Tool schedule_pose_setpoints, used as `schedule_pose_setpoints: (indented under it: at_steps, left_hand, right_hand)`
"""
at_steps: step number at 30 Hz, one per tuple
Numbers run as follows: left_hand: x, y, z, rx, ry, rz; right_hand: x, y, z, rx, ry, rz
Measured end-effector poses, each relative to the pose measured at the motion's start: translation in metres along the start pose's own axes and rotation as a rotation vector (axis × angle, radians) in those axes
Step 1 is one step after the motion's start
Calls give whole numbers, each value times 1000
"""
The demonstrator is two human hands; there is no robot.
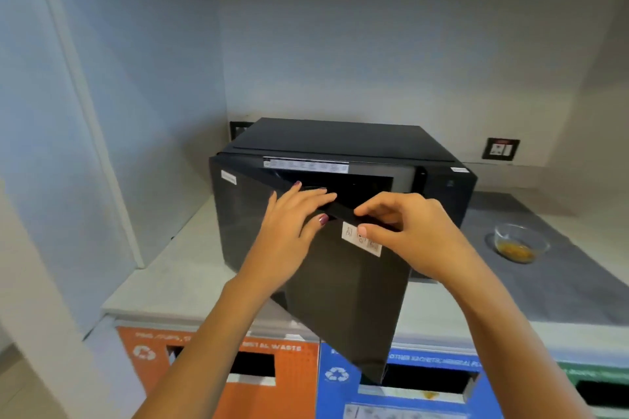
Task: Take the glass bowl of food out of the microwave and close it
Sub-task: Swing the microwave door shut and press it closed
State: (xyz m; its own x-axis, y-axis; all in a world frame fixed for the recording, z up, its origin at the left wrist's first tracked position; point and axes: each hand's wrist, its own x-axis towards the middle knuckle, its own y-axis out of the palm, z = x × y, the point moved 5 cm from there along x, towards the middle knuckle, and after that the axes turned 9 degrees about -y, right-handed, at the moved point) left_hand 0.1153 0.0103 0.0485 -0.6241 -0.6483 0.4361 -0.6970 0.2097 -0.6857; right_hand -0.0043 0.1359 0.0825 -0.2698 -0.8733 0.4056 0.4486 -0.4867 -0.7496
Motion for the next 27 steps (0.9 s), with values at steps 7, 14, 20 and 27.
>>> schedule_pose_setpoints:
  at_steps: [7,14,20,27]
  left_hand:
    - [50,29,-7,179,141,-58]
    - [77,48,-8,232,126,-249]
    - [89,59,-6,203,137,-296]
    - [101,66,-6,215,140,-293]
  right_hand:
    - [15,5,-37,-502,109,-69]
    - [54,2,-83,-606,41,-109]
    - [75,2,-109,-705,-40,-79]
    - [93,4,-124,-734,-80,-116]
